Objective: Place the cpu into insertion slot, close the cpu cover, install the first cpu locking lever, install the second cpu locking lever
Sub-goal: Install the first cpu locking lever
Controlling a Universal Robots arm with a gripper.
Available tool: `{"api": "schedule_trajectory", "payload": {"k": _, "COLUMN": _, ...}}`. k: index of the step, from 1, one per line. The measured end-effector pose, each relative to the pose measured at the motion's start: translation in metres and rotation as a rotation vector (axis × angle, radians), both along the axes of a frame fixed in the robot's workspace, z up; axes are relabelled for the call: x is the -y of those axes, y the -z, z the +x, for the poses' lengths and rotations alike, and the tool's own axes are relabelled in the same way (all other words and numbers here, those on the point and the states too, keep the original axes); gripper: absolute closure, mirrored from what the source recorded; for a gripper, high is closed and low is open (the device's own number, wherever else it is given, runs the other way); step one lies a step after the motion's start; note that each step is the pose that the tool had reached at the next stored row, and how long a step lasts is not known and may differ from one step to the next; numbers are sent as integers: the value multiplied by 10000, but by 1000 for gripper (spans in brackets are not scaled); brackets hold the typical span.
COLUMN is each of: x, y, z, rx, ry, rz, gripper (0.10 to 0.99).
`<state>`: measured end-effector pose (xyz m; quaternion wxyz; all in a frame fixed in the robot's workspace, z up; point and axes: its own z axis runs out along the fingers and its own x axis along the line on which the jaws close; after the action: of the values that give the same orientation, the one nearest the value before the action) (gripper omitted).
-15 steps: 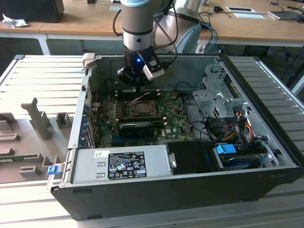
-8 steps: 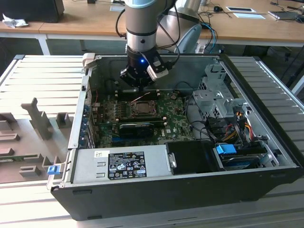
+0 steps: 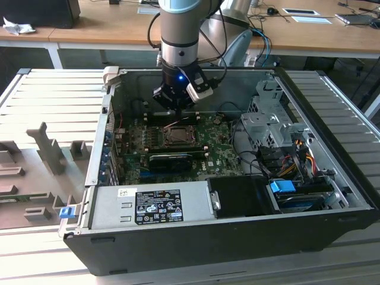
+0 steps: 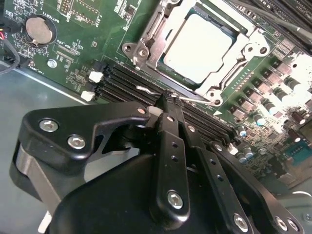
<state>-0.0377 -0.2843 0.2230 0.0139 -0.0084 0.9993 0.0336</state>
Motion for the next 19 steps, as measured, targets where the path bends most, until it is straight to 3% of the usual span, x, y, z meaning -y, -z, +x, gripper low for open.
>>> {"api": "schedule_trajectory", "payload": {"k": 19, "x": -15, "y": 59, "z": 102, "rx": 0, "ry": -131, "rz": -1, "gripper": 980}}
